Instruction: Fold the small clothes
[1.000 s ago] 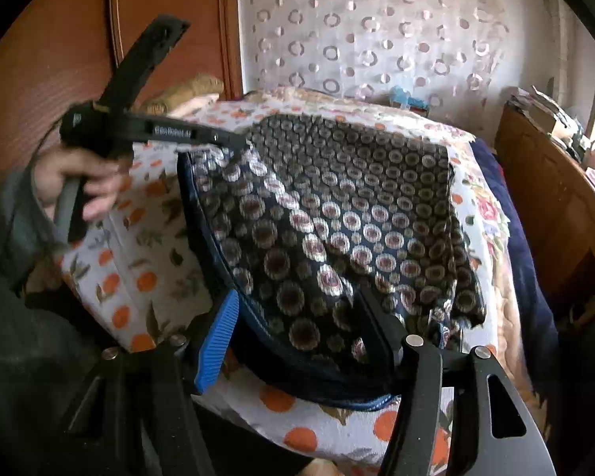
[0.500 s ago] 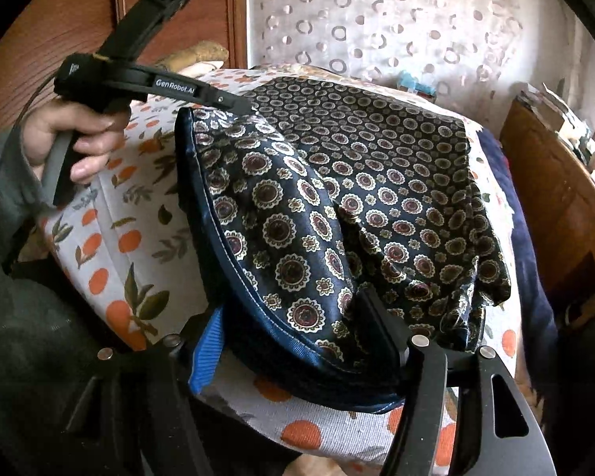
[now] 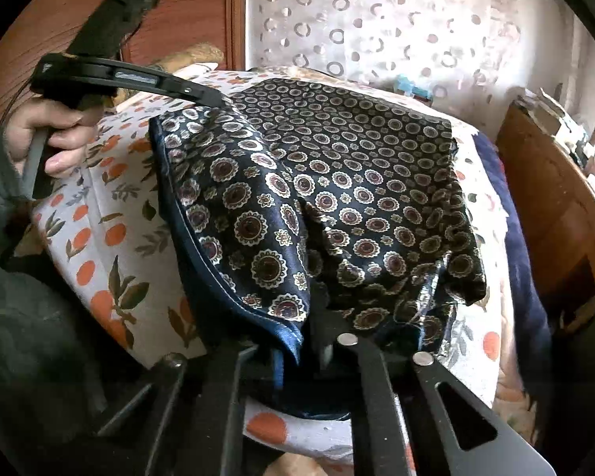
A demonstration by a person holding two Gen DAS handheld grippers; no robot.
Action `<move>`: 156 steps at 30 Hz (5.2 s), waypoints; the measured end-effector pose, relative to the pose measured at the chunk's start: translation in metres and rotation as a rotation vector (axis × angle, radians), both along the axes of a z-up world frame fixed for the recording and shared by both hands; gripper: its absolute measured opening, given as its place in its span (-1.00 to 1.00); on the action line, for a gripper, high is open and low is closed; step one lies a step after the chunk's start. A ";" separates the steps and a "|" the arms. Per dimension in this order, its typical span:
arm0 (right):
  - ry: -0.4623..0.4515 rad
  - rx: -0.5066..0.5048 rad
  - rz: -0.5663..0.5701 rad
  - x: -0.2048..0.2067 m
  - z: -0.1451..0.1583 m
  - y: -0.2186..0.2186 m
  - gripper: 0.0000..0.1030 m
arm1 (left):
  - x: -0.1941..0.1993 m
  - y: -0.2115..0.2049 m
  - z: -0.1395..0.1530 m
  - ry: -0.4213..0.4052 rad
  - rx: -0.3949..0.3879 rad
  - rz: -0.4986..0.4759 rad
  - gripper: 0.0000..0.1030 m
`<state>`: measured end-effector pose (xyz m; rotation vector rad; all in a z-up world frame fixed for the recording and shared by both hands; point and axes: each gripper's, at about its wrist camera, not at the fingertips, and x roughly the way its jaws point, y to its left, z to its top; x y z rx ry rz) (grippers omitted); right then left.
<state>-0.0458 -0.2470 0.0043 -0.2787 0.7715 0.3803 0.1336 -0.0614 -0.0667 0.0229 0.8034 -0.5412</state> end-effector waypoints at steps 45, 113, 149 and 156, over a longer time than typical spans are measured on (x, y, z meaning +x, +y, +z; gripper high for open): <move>-0.103 0.042 -0.120 0.089 0.071 -0.037 0.22 | -0.024 0.023 0.004 -0.091 0.086 -0.014 0.46; 0.067 0.152 -0.177 0.186 0.036 -0.047 0.34 | 0.149 0.022 -0.029 0.069 0.092 -0.019 0.17; -0.094 0.179 0.062 0.192 0.086 0.015 -0.77 | 0.060 0.122 0.068 -0.218 -0.050 0.166 -0.84; -0.153 0.133 0.207 0.223 0.104 0.068 -0.77 | 0.047 0.185 0.081 -0.285 -0.073 0.304 -0.84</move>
